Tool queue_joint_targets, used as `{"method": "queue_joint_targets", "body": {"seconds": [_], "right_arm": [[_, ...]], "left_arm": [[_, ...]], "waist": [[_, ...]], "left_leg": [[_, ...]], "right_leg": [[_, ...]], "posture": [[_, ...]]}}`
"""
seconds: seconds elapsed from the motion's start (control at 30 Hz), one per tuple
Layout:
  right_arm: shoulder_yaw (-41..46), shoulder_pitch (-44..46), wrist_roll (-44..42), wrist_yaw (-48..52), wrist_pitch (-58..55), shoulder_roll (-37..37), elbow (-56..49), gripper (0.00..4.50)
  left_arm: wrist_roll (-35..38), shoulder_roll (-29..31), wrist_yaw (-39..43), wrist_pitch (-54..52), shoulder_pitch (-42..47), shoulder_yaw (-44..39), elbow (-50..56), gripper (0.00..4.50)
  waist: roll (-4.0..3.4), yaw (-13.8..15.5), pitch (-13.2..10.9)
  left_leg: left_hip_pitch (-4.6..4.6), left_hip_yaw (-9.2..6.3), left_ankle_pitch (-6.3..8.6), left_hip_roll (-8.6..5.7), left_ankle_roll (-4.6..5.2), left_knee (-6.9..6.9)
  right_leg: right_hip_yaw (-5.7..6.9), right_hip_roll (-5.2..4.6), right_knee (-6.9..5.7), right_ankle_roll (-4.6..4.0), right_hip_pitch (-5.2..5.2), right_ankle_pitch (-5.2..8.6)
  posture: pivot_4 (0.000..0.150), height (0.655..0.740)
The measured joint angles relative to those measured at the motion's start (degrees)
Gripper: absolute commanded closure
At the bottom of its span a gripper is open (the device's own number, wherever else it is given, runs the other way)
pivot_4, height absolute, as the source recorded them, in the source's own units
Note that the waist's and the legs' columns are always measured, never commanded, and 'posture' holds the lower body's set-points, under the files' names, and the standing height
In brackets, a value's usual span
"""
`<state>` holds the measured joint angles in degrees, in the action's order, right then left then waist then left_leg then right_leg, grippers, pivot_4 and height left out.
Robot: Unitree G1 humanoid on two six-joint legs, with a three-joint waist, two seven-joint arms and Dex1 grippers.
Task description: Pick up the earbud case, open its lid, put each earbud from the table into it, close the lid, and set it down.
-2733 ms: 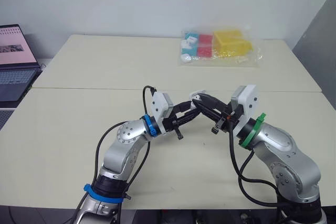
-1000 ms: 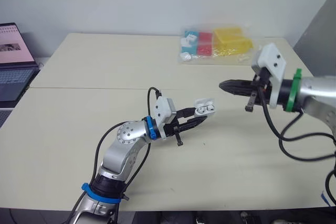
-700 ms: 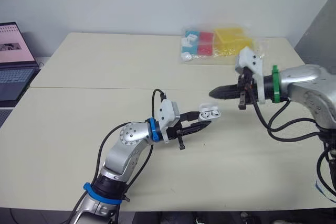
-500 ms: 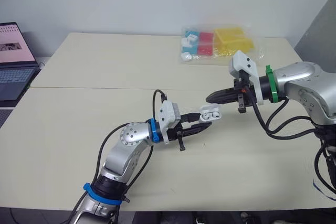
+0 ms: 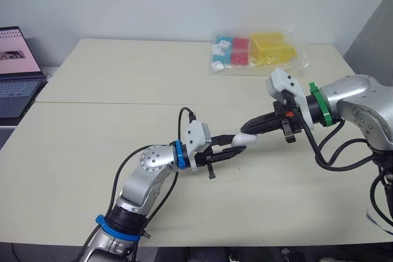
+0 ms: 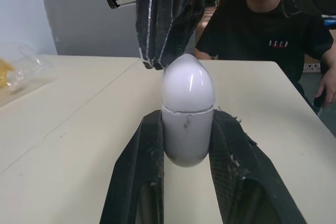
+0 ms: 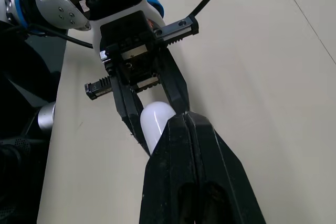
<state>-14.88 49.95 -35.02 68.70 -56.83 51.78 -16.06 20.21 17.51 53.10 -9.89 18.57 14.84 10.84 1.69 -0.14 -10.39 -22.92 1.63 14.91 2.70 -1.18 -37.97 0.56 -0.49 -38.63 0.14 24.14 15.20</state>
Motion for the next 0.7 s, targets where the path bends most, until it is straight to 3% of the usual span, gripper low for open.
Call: {"method": "queue_joint_targets", "body": {"seconds": [0.37, 0.57, 0.7], "right_arm": [[2.7, -5.5, 1.2, -1.9, 2.1, -0.5, -2.0, 4.5], [4.8, -9.8, 4.7, -5.7, 7.7, -1.3, -2.2, 4.5], [7.6, -18.6, 9.8, -7.8, 16.0, 1.9, -5.2, 4.5]], "left_arm": [[0.3, -0.3, -0.6, -3.6, -0.5, 0.0, -0.1, 3.7], [7.0, -2.6, -7.6, -19.7, 2.6, -3.3, 0.0, 3.7], [12.3, -3.0, -12.6, -35.6, 7.0, -6.3, -1.6, 3.7]], "waist": [[0.0, 0.0, 0.0], [0.01, 0.2, 0.0], [0.01, 0.3, 0.0]], "left_leg": [[0.01, -0.01, 0.0, 0.0, 0.0, -0.02], [-0.01, -0.13, 0.0, -0.02, 0.0, -0.07], [0.0, -0.05, 0.0, -0.07, -0.01, -0.07]], "right_leg": [[0.0, 0.0, -0.01, 0.02, -0.02, 0.01], [0.1, 0.01, -0.12, 0.18, -0.03, 0.1], [0.03, 0.0, -0.07, 0.2, -0.05, 0.1]], "posture": [[0.15, 0.74], [0.15, 0.74], [0.15, 0.74]]}}
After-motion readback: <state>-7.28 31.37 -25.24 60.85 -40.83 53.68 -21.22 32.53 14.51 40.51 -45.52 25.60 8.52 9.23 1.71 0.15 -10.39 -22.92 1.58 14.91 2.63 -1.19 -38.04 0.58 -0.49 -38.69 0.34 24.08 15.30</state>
